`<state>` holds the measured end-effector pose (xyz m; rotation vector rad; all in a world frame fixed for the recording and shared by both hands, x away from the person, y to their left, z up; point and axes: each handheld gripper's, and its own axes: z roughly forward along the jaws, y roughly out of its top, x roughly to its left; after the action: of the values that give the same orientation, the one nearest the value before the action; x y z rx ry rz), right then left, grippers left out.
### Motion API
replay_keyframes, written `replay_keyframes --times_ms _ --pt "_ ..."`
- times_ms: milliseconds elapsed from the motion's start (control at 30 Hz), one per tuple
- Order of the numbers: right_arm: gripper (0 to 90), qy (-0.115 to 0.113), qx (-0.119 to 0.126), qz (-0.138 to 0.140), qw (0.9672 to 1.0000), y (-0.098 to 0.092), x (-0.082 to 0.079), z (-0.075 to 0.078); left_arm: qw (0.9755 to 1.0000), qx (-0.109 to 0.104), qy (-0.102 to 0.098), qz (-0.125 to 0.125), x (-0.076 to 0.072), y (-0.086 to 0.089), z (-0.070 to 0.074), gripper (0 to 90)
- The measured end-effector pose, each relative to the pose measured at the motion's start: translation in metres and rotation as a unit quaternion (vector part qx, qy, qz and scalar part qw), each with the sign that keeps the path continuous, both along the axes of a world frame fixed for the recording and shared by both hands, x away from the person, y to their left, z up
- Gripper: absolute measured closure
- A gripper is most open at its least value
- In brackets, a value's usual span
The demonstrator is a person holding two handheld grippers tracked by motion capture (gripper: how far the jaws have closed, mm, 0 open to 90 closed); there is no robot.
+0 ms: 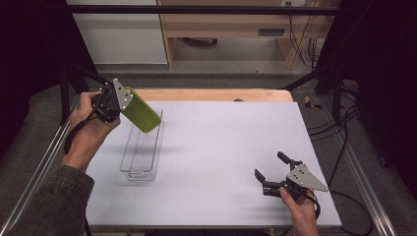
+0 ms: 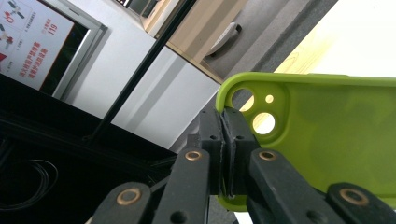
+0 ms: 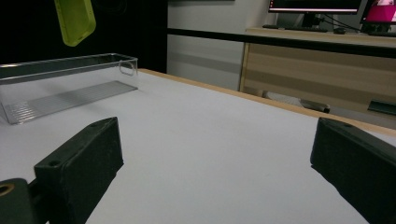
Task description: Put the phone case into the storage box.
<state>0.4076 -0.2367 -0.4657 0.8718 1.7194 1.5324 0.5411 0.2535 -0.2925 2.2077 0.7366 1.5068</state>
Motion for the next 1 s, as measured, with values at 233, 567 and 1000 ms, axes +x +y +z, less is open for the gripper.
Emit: replay_keyframes --times_ms 233,567,1000 --pt "2.5 0.0 0.002 0.0 1.0 0.0 0.0 -0.001 0.9997 0.023 -0.005 -0.004 0.002 -0.003 -0.006 87.2" --pt "2.5 0.0 0.003 -0.001 1.0 0.0 0.0 -0.001 0.9986 0.049 -0.02 -0.008 0.001 -0.004 -0.009 87.3" --pt "2.5 -0.003 0.003 -0.002 1.0 0.0 0.0 -0.001 0.9959 0.087 -0.022 -0.007 0.001 -0.007 -0.014 87.3"
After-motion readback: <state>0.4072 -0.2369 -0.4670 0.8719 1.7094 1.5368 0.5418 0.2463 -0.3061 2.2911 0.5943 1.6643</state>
